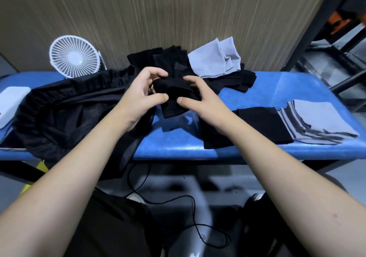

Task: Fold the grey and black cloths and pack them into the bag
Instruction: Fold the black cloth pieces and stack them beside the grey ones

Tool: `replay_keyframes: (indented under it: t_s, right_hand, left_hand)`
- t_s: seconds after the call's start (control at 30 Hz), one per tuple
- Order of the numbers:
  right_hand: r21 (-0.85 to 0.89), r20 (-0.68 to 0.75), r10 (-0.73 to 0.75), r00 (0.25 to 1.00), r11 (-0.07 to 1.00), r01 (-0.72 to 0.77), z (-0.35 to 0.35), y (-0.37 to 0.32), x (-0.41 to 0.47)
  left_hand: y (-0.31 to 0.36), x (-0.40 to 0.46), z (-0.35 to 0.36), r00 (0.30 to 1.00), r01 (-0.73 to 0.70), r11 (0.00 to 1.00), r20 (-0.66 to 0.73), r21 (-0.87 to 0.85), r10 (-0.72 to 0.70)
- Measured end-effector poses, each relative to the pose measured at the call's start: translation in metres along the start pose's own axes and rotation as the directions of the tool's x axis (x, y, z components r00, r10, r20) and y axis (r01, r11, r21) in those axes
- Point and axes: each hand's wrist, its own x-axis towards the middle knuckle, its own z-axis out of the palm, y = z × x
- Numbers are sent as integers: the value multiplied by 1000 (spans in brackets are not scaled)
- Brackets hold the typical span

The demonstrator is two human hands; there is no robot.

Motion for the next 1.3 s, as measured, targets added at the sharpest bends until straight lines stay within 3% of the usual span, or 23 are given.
replay_keyframes:
  t_s: [0.23,0.4,0.53,0.77,0.9,1.1,1.3]
  right_hand:
    - [146,5,-17,1000,989,16,-3,-3,-2]
    - [119,-33,-25,999,992,29,-10,-1,1]
    - [138,-36,-12,999,990,17,-18,1,2]
    - [248,15,-26,1000,969,21,-22,4,1]
    - [248,14,-28,1000,969,24,-25,5,3]
    - [236,-5,2,1000,972,-1,-30,6,6]
    - [190,50,25,998,981,-34,-26,5,5]
  left_hand:
    - [-3,3,5,998,-32,997,-46,77,36]
    - [-7,8,-1,985,-72,990,-150,119,89]
    - [-5,6,-3,986,-2,1000,-167,9,3]
    - [-2,3,2,991,130,975,-3,-182,-133]
    - [1,3,-2,985,164,965,-21,-205,-172]
    - [7,3,-14,977,203,895,27,-396,-210]
    - [4,3,-4,975,191,910,-34,-369,-218]
